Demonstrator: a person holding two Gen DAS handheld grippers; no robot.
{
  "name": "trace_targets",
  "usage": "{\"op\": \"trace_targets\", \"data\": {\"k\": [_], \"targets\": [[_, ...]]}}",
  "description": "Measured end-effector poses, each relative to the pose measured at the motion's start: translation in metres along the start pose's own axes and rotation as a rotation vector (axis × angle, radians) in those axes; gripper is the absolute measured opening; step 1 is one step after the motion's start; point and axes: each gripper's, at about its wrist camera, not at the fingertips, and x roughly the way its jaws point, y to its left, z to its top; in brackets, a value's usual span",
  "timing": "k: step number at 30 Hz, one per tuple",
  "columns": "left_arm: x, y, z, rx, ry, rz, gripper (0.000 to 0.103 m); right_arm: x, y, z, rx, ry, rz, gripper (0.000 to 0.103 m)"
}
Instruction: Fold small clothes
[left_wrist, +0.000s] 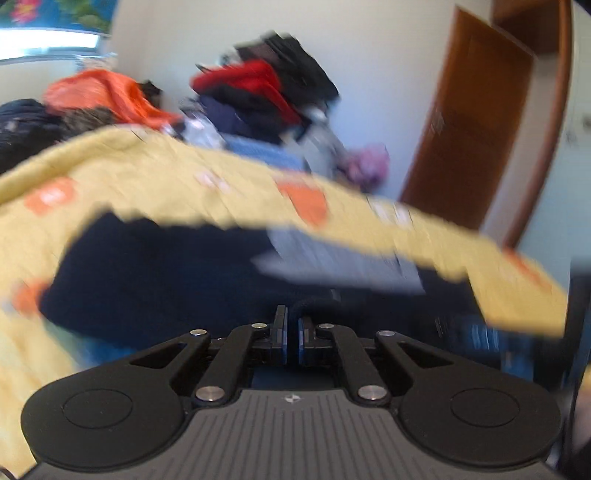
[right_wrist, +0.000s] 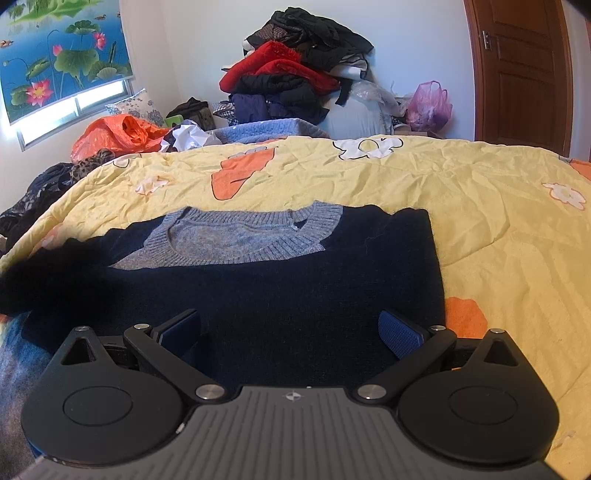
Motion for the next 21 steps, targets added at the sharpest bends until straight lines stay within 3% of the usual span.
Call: {"op": "trace_targets", "data": {"k": [3,9,13,14,16,18,21], "targets": [[0.008,0.002,-0.016,-0.015,0.037,0.023,0.005,-0.001,-0.001,0.0,0.008,-0.003,0.006,0.103],[-0.003,0.026,-0.017,-0.146,-0.049,-0.046,0.005,-0.001,-0.001,-0.001,0.007,-0.003,0.006,0.103],[0.002,0.02,-0.017,-0.145,-0.054,-0.06,0.005,-0.006,0.002,0.01,0.059,0.039,-0.001,0.101],[0.002,0.019,-0.017,-0.144,-0.061,-0.064,0.005,-0.011,0.005,0.015,0.13,0.05,0.052,0.1],[0.001,0.02,-0.017,-0.149,-0.07,-0.07,0.005,-0.02,0.013,0.024,0.26,0.07,0.255,0.101],[0.0,0.022,-0.017,-0.158,-0.076,-0.082,0.005,-0.014,0.029,0.029,0.348,0.16,0.422,0.102],[-0.003,0.025,-0.018,-0.175,-0.092,-0.107,0.005,0.012,0.048,0.03,0.447,0.302,0.524,0.096]]}}
